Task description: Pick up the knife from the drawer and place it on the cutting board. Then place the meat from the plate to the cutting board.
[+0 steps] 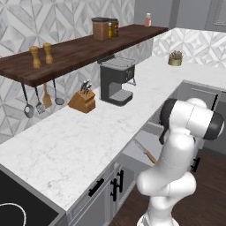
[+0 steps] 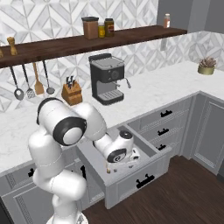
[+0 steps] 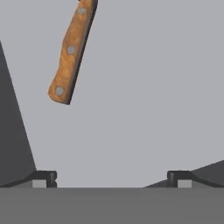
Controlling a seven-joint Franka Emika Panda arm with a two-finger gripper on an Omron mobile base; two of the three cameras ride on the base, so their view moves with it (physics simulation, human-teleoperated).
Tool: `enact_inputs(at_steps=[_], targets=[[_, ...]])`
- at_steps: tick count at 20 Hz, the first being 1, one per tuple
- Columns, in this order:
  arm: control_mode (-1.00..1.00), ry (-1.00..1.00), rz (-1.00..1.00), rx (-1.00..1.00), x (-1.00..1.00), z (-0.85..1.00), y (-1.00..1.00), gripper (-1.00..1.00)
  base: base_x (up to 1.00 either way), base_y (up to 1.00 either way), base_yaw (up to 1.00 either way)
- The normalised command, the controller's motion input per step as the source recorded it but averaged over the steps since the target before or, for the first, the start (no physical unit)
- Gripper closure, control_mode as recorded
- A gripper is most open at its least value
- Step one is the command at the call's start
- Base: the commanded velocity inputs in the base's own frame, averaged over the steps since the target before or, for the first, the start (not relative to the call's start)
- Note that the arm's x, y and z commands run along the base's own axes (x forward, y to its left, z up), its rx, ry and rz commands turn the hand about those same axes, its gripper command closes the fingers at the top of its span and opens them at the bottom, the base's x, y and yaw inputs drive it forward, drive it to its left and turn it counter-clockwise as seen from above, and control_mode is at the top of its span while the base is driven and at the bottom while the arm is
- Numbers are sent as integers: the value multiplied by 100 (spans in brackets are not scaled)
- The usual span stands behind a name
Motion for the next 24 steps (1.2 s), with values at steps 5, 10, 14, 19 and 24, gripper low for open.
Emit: enact_inputs(at_steps=[5, 10, 14, 19, 24], targets=[[-100, -5, -13, 0, 37, 28, 0, -100, 0, 0, 0], [-100, 0, 0, 14, 49, 1, 5, -100, 0, 0, 0], [-100, 0, 0, 3, 46, 1, 7, -100, 0, 0, 0], [-100, 0, 0, 0, 62, -1, 19, -100, 0, 0, 0], [-100, 0, 0, 0, 26, -3, 42, -100, 0, 0, 0]])
